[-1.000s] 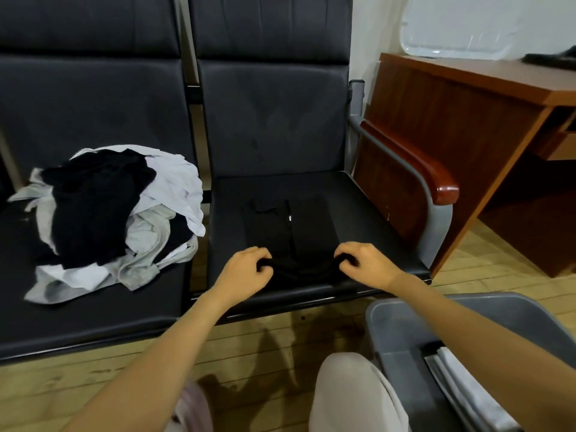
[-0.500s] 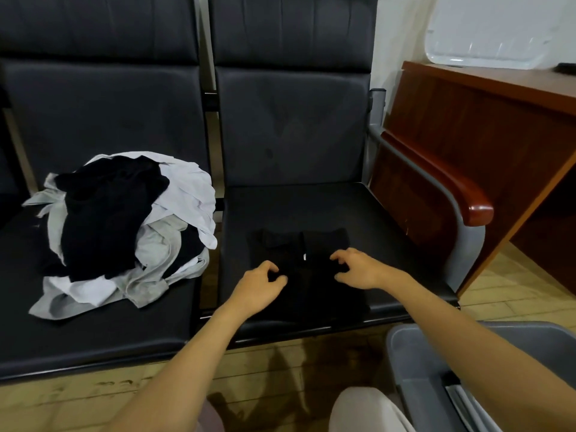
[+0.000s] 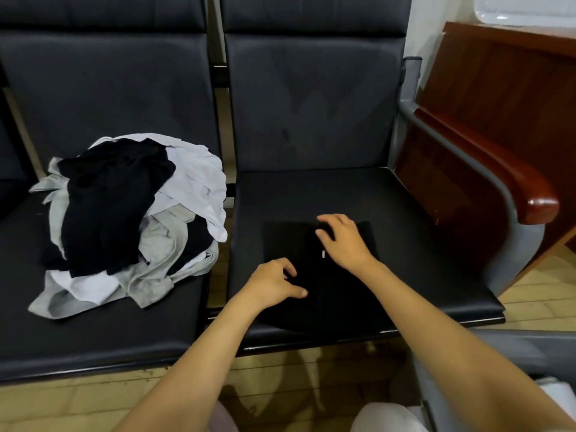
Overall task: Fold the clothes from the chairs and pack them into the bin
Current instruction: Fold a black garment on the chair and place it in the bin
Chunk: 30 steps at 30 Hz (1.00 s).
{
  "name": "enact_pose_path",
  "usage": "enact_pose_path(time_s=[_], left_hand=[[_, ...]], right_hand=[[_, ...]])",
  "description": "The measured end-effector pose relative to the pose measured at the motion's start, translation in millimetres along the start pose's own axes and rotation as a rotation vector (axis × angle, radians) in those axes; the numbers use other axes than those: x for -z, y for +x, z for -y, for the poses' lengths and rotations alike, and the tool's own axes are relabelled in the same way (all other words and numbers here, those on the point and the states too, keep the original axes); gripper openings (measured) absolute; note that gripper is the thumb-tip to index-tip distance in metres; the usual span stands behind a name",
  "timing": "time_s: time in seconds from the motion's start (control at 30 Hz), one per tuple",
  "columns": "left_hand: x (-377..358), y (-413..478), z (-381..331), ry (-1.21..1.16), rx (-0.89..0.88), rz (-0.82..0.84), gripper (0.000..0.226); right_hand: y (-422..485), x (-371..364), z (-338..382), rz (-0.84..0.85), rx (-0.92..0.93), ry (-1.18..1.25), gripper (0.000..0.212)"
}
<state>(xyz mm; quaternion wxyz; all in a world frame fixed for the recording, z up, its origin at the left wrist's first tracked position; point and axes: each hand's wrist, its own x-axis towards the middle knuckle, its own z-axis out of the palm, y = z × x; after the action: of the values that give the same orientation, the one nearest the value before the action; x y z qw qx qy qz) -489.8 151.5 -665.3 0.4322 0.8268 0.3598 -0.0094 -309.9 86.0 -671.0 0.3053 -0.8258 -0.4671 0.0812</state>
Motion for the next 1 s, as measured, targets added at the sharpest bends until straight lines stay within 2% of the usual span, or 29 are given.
enact_pose_path(time_s=[0.1, 0.17, 0.3, 0.4, 0.47, 0.63, 0.8, 0.9, 1.0], left_hand=[[5.7, -1.4, -3.7, -0.032, 0.044, 0.048, 0.051], [10.7, -4.4, -5.7, -0.112, 0.109, 0.052, 0.056], [21.0, -15.8, -2.5, -0.366, 0.234, 0.134, 0.054], [25.0, -27.2, -1.8, -0.443, 0.201, 0.209, 0.044], [26.8, -34.2, -3.0, -0.499, 0.150, 0.209, 0.037], [27.9, -42.3, -1.5, -0.802, 0.041, 0.217, 0.043], [28.9, -25.2, -18.7, -0.808, -0.065, 0.030, 0.009], [29.8, 7.2, -18.7, -0.712, -0.059, -0.196, 0.016], [19.5, 36.4, -2.0, -0.541, 0.098, -0.348, 0.031]], right_hand=[[-26.5, 28.2, -24.0, 0.070, 0.061, -0.064, 0.025], [-44.6, 45.2, -37.9, 0.173, 0.007, -0.121, 0.033], [-68.7, 68.7, -50.6, 0.294, -0.134, -0.036, 0.042], [-79.7, 78.3, -47.3, 0.321, -0.132, -0.019, 0.025], [-84.4, 82.8, -43.9, 0.296, -0.141, 0.095, 0.014], [-90.2, 98.6, -32.2, 0.226, -0.276, 0.749, 0.016], [-64.6, 109.4, -20.3, 0.177, -0.206, 0.911, 0.020], [-25.4, 100.4, -22.6, 0.070, -0.209, 0.770, 0.019], [5.0, 63.8, -41.7, 0.052, -0.269, 0.449, 0.022]])
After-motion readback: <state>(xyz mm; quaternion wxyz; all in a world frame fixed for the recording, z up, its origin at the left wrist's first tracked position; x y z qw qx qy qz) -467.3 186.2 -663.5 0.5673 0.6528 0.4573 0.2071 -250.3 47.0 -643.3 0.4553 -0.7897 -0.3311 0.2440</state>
